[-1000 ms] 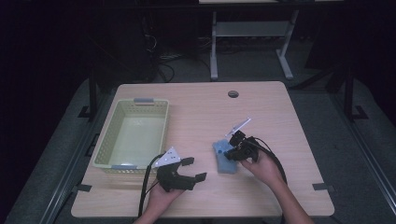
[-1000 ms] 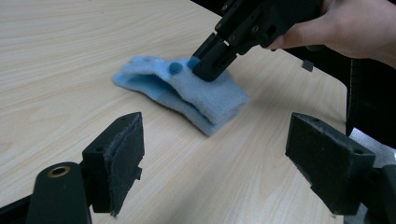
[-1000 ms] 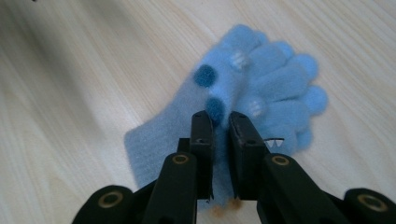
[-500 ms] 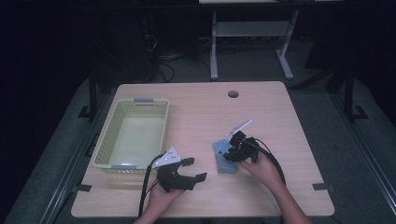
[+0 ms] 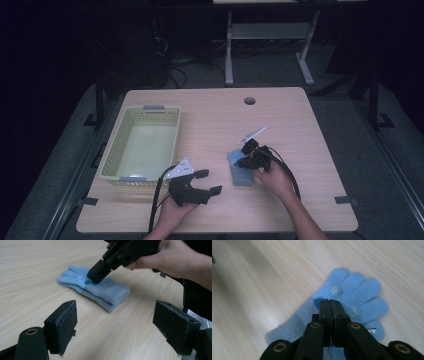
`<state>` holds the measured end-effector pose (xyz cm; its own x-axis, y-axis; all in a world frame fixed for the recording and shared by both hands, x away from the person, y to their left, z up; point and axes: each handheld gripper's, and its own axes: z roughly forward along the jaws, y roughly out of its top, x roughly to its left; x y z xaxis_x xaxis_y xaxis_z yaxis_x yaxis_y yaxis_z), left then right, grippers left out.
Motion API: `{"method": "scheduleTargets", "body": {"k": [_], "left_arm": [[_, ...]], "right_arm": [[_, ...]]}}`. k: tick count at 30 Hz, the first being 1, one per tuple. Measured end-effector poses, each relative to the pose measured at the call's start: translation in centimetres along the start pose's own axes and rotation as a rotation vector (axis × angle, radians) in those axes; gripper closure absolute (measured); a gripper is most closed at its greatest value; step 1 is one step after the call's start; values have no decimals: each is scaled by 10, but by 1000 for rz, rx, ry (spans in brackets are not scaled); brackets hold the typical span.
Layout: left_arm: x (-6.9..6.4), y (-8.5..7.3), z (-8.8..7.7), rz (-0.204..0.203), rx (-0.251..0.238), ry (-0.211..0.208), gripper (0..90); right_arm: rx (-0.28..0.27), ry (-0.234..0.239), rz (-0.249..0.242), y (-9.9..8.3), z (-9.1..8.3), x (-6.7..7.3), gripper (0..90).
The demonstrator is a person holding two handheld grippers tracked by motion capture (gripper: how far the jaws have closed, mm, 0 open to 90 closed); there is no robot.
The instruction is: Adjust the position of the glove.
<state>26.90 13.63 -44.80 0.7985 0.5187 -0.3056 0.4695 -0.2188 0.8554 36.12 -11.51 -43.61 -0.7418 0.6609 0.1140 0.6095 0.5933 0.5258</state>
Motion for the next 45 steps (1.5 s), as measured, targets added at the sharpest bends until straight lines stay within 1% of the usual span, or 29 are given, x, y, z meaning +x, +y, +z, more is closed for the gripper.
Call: {"method": "scheduleTargets", "body": {"k": [6, 8, 9, 10, 11, 12, 13, 14, 16, 17, 18, 19, 22, 23, 24, 25, 28, 29, 30, 31, 32, 33, 34, 35, 36, 37, 38, 39, 45], "left_arm": [[-1, 0, 2, 5, 6, -10, 196], [-1, 0, 3, 2, 12, -11, 197], [-1, 0, 3, -5, 12, -13, 200], [-1, 0, 4, -7, 14, -13, 200], [0, 0, 5, -30, 12, -17, 202], [0, 0, 5, -30, 12, -17, 202], [-1, 1, 8, -68, 16, -31, 202], [-2, 1, 10, -80, 19, -31, 203], [-2, 2, 12, -81, 26, -31, 204], [-3, 4, 15, -94, 34, -27, 205], [-3, 4, 15, -94, 34, -27, 209], [-3, 6, 20, -116, 41, -32, 210], [-3, 8, 23, -122, 54, -23, 217], [-2, 10, 28, -153, 65, -20, 221], [-2, 10, 28, -153, 65, -20, 230], [-1, 13, 34, -161, 81, 3, 233], [1, 16, 38, -185, 90, 22, 251], [2, 18, 42, -216, 85, 21, 258], [2, 18, 42, -216, 85, 21, 264], [5, 22, 48, -257, 112, 17, 269], [5, 22, 48, -257, 112, 17, 269], [7, 24, 55, -308, 148, 0, 269], [7, 24, 55, -308, 148, 0, 269], [11, 25, 62, -367, 151, -3, 270], [11, 25, 62, -367, 151, -3, 281], [15, 24, 66, -422, 149, -10, 288], [15, 24, 66, -422, 149, -10, 289], [16, 23, 68, -453, 145, -10, 289], [24, 21, 77, -566, 155, -34, 331]], "right_arm": [[-6, 9, 21, -1, 3, -3, 866], [-20, 5, 25, -2, -1, -2, 824], [-45, 21, 55, -3, -7, -4, 768], [-45, 21, 55, -3, -7, -4, 768], [-59, 37, 91, -6, -12, -6, 675], [-59, 37, 91, -6, -12, -6, 675], [-64, 40, 98, -7, -14, -6, 641], [-65, 20, 118, -12, -20, -5, 564], [-77, 19, 122, -14, -22, -5, 540], [-91, 32, 149, -19, -27, -6, 506], [-91, 32, 149, -19, -27, -6, 506], [-109, 37, 171, -24, -31, -7, 487], [-113, 43, 193, -28, -33, -9, 467], [-128, 51, 219, -34, -35, -11, 466], [-128, 51, 219, -34, -35, -11, 466], [-125, 57, 240, -41, -32, -13, 460], [-122, 78, 267, -47, -29, -17, 456], [-139, 91, 304, -53, -28, -19, 456], [-139, 91, 304, -53, -28, -19, 456], [-168, 125, 348, -59, -28, -23, 456], [-168, 125, 348, -59, -28, -23, 456], [-194, 146, 386, -64, -27, -25, 457], [-200, 153, 401, -65, -27, -25, 459], [-211, 156, 415, -67, -28, -25, 459], [-211, 156, 415, -67, -28, -25, 459], [-232, 165, 435, -70, -28, -26, 459], [-232, 165, 435, -70, -28, -26, 459], [-247, 190, 469, -74, -27, -27, 471], [-245, 222, 517, -78, -21, -27, 482]]}}
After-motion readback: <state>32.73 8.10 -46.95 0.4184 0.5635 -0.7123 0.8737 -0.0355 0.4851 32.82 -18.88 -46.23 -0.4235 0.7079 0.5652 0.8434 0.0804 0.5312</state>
